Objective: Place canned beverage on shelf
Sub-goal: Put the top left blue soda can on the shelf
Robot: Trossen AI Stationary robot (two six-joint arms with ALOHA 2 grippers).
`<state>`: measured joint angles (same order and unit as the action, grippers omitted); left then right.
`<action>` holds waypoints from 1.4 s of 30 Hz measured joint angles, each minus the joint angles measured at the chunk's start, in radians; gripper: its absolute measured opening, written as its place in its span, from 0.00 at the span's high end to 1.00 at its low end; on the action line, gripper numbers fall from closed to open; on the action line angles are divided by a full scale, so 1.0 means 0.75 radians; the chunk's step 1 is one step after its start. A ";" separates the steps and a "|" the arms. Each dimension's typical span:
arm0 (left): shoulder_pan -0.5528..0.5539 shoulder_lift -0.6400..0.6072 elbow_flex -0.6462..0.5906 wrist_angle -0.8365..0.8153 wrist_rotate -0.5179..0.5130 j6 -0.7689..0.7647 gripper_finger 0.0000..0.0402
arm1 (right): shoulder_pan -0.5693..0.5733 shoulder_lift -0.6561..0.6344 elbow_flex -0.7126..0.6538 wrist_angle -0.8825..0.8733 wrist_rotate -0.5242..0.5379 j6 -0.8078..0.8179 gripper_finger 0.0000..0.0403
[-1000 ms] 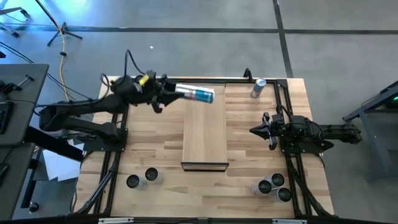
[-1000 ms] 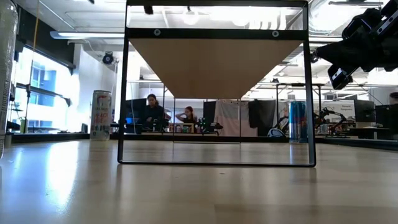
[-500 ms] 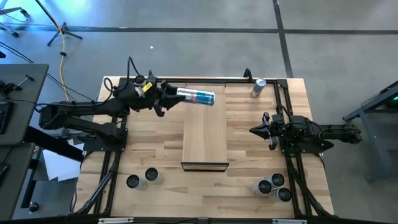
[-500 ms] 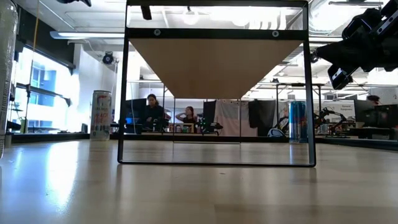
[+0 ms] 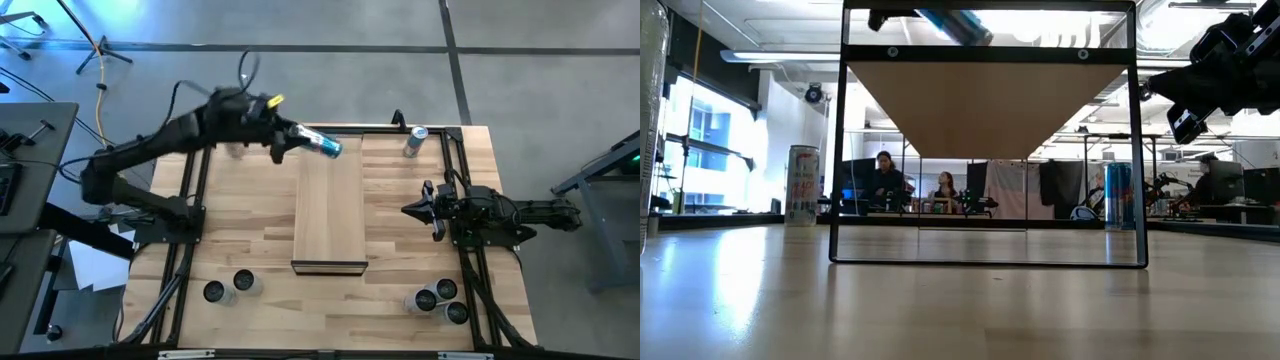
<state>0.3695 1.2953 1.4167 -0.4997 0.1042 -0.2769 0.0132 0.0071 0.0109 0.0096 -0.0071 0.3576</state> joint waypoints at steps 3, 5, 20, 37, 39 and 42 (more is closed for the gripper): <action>0.028 0.151 0.226 -0.310 0.004 0.138 0.49 | 0.000 0.000 0.000 0.000 0.000 0.000 1.00; 0.046 0.247 0.359 -0.466 -0.001 0.214 0.49 | 0.000 0.000 0.000 0.000 0.000 0.000 1.00; 0.111 0.623 0.829 -0.953 -0.225 0.480 0.49 | 0.000 0.000 0.000 0.000 0.000 0.000 1.00; 0.109 0.720 0.831 -0.972 -0.241 0.605 0.49 | 0.000 0.000 0.000 0.000 0.000 0.000 1.00; 0.109 0.720 0.831 -0.962 -0.257 0.618 0.49 | 0.000 0.000 0.000 0.000 0.000 0.000 1.00; 0.109 0.720 0.831 -0.952 -0.289 0.617 0.48 | 0.000 0.000 0.000 0.000 0.000 0.000 1.00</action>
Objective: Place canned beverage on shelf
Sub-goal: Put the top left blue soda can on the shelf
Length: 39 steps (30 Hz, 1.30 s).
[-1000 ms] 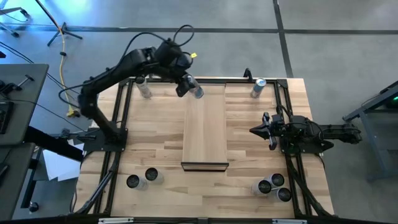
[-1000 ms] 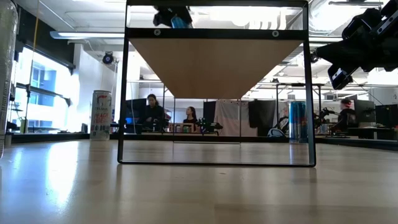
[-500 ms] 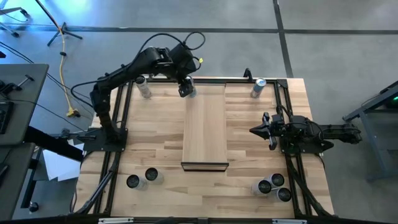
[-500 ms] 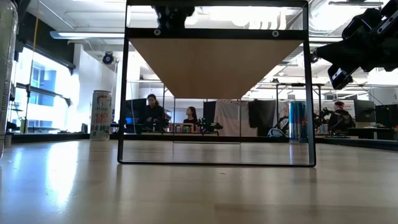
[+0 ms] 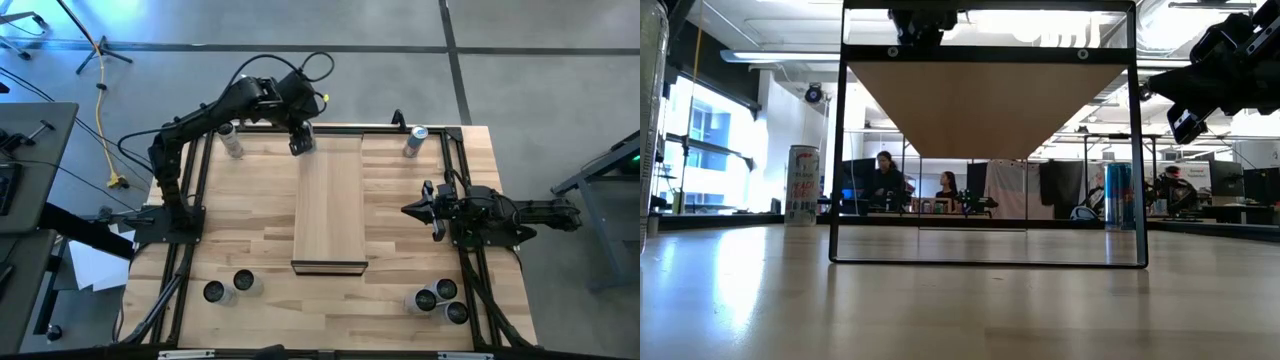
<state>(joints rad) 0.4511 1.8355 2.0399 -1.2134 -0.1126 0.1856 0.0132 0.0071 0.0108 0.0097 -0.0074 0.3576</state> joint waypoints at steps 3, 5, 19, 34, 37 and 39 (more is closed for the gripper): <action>0.000 0.000 0.000 -0.001 -0.013 0.001 0.47 | 0.000 0.000 0.000 0.000 0.000 0.000 1.00; 0.000 0.000 0.000 -0.001 -0.013 0.002 0.46 | 0.000 0.000 0.000 0.000 0.000 0.000 1.00; -0.001 0.000 0.000 0.003 -0.004 -0.001 0.45 | 0.000 0.000 0.000 0.000 0.000 0.000 1.00; -0.001 0.000 0.000 -0.002 0.110 0.003 0.45 | 0.000 0.000 0.000 -0.001 0.000 0.000 1.00; -0.001 0.000 0.000 -0.007 0.110 0.003 0.45 | 0.000 0.000 0.000 0.000 0.000 0.000 1.00; -0.001 0.000 0.000 -0.009 0.110 0.003 0.45 | 0.000 0.000 0.000 0.000 0.000 0.000 1.00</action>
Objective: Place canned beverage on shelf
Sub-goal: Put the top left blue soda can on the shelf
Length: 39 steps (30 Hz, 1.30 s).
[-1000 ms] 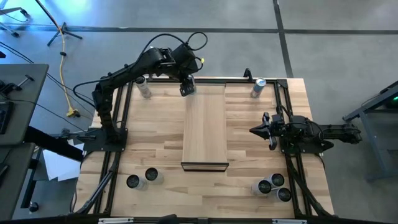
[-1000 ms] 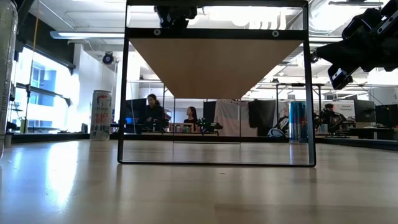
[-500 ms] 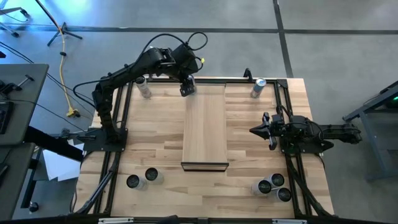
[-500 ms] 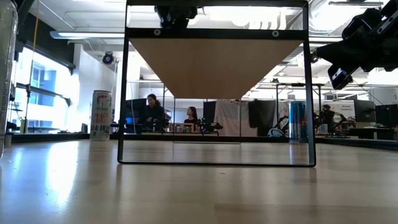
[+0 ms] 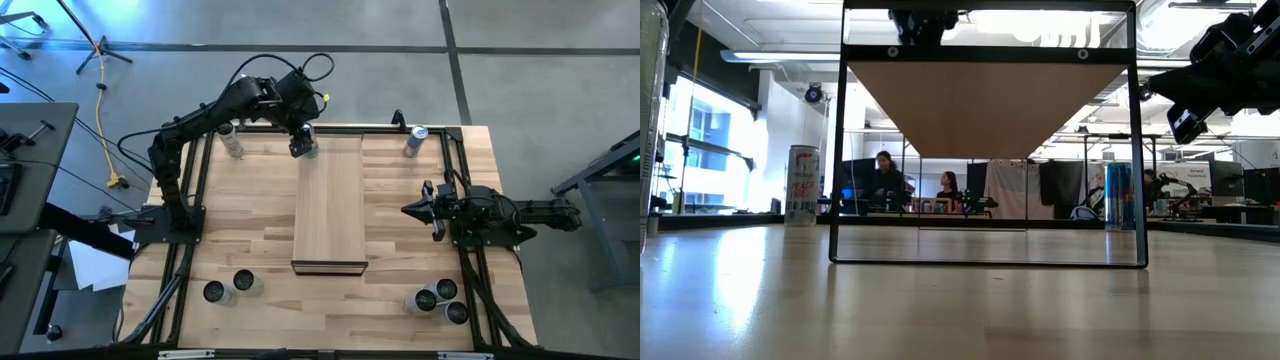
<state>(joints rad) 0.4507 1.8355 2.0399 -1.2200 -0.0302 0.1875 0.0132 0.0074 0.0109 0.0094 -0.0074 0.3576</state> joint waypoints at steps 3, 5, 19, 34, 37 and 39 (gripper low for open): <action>0.000 0.000 0.000 -0.010 0.000 0.000 0.45 | 0.000 0.000 0.000 0.000 0.000 0.000 1.00; 0.000 0.000 0.000 -0.014 0.005 0.000 0.45 | 0.000 0.000 0.000 0.000 0.000 0.000 1.00; 0.000 0.000 -0.001 -0.016 0.040 -0.001 0.40 | 0.000 0.000 0.000 0.000 0.001 0.000 1.00; 0.000 -0.002 -0.001 -0.004 0.028 -0.002 0.29 | 0.000 0.000 0.000 0.000 0.001 0.000 1.00; -0.006 -0.006 -0.001 -0.003 0.026 -0.002 0.29 | 0.000 0.000 0.000 0.000 0.001 0.000 1.00; -0.008 -0.013 -0.001 -0.002 0.025 -0.001 0.29 | 0.000 0.000 0.000 0.000 0.000 0.000 1.00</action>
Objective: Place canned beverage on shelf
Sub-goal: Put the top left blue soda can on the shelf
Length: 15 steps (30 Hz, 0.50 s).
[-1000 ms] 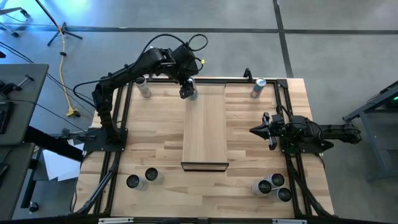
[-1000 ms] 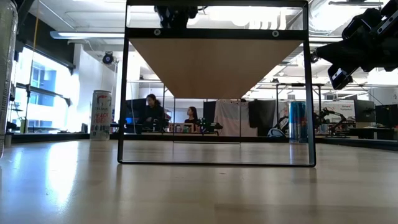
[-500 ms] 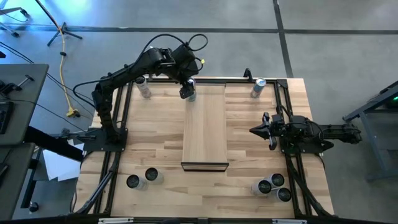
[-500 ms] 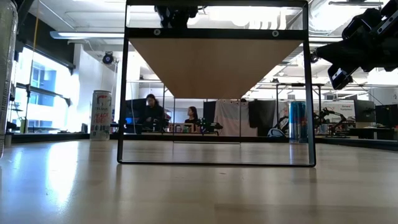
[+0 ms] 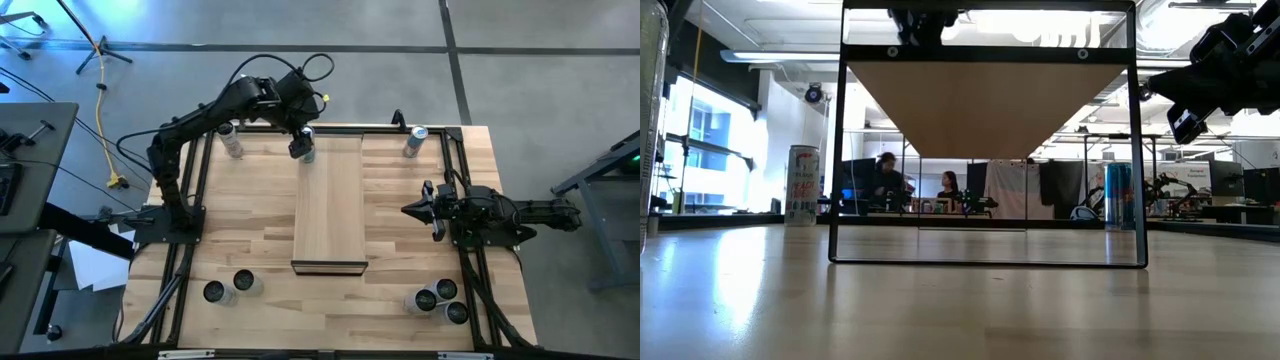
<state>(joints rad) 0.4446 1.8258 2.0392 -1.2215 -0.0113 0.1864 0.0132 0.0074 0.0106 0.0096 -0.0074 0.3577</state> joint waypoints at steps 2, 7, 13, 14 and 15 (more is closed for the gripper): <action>-0.005 -0.010 0.000 0.013 -0.001 0.000 0.29 | 0.000 0.000 0.000 0.000 0.000 0.000 1.00; -0.010 -0.033 0.000 0.016 -0.006 0.000 0.29 | 0.000 0.000 0.000 0.000 0.001 0.000 1.00; -0.020 -0.077 0.000 0.023 -0.011 0.009 0.29 | 0.000 -0.001 0.000 0.000 0.000 0.000 1.00; -0.021 -0.086 0.000 0.026 -0.011 0.009 0.29 | 0.000 -0.001 0.000 0.000 0.000 0.000 1.00; -0.026 -0.098 0.000 0.033 -0.012 0.009 0.29 | 0.000 -0.001 0.000 0.000 0.000 0.000 1.00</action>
<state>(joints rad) 0.4253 1.7523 2.0392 -1.1969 -0.0201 0.1932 0.0132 0.0071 0.0109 0.0097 -0.0074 0.3576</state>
